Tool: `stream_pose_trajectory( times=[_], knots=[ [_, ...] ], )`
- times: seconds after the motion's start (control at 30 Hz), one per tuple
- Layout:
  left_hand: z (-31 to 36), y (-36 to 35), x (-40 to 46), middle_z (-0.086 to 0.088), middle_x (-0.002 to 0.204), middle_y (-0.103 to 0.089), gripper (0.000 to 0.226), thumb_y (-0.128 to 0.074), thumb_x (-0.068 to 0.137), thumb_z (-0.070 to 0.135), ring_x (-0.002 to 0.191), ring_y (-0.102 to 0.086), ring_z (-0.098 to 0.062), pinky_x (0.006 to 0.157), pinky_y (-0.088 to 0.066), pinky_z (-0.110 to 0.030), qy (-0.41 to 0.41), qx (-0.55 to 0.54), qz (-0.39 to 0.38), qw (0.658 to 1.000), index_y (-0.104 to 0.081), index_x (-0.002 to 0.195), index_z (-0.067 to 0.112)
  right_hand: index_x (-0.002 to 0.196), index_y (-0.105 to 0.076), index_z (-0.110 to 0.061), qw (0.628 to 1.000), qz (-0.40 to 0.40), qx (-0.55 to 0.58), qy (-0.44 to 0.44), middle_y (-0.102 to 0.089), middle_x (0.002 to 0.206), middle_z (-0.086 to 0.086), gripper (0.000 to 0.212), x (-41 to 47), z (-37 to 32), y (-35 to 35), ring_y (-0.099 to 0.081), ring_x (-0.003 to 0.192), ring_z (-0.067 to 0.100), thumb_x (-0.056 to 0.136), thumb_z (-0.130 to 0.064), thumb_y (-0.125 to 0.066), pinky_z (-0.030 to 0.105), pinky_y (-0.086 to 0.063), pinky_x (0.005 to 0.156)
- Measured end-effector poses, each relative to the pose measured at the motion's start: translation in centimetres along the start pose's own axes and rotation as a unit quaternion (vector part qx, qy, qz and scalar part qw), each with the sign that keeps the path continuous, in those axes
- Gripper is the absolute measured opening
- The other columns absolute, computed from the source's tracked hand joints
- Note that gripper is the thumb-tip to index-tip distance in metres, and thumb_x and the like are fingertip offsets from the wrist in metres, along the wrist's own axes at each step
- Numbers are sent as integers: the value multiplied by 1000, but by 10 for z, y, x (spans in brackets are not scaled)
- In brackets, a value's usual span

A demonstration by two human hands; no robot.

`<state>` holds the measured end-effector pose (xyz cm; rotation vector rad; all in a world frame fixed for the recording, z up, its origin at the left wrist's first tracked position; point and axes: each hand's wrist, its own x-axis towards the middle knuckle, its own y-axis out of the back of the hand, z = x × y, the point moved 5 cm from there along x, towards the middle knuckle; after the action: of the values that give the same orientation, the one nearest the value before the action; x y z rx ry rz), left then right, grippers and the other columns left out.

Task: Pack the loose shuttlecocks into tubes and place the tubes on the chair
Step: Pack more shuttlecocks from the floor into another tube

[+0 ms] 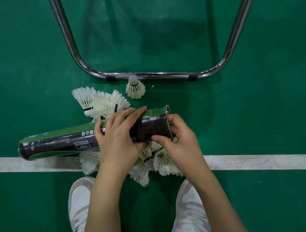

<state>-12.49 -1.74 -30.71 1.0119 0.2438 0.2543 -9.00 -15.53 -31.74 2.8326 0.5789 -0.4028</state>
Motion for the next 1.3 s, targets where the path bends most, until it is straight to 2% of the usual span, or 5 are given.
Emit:
stream_pose_trajectory(
  times=[0.17,0.6,0.87,1.07,1.3],
  knots=[
    [0,0,0,14,127,-51,78,-82,59,28,125,-38,-14,108,-10,-47,1,-1,-3,1000,-49,128,42,100,-55,-21,1000,2,-19,-2,-65,93,-12,31,2,1,1,-59,89,1,77,-9,-71,19,-46,82],
    [-3,-3,0,16,128,-50,78,-82,60,27,125,-38,-13,107,-7,-43,-2,7,-4,1000,-48,128,43,97,-47,-25,999,-37,2,-2,-65,90,-16,28,1,4,-2,-58,87,-5,84,-9,-66,12,-43,77],
    [-3,-4,0,15,128,-50,78,-81,60,27,126,-38,-13,106,-5,-39,-8,7,-6,1000,-47,128,44,94,-42,-35,997,-76,-15,3,-62,95,-13,34,4,1,-2,-58,93,2,87,-9,-62,24,-45,85],
    [-2,-3,0,16,128,-50,79,-82,60,25,125,-39,-12,107,-7,-42,-9,6,-4,1000,-48,128,44,109,-46,-22,994,-109,-7,-5,-63,104,-1,29,7,4,-4,-59,102,14,88,-9,-61,35,-47,92],
    [-10,8,4,15,127,-48,79,-84,59,22,126,-36,-13,110,-4,-45,14,-11,16,1000,-49,129,38,104,-49,-35,998,-53,-32,30,-61,107,-22,39,6,4,26,-54,108,-8,84,-6,-64,16,-37,100]
  ],
)
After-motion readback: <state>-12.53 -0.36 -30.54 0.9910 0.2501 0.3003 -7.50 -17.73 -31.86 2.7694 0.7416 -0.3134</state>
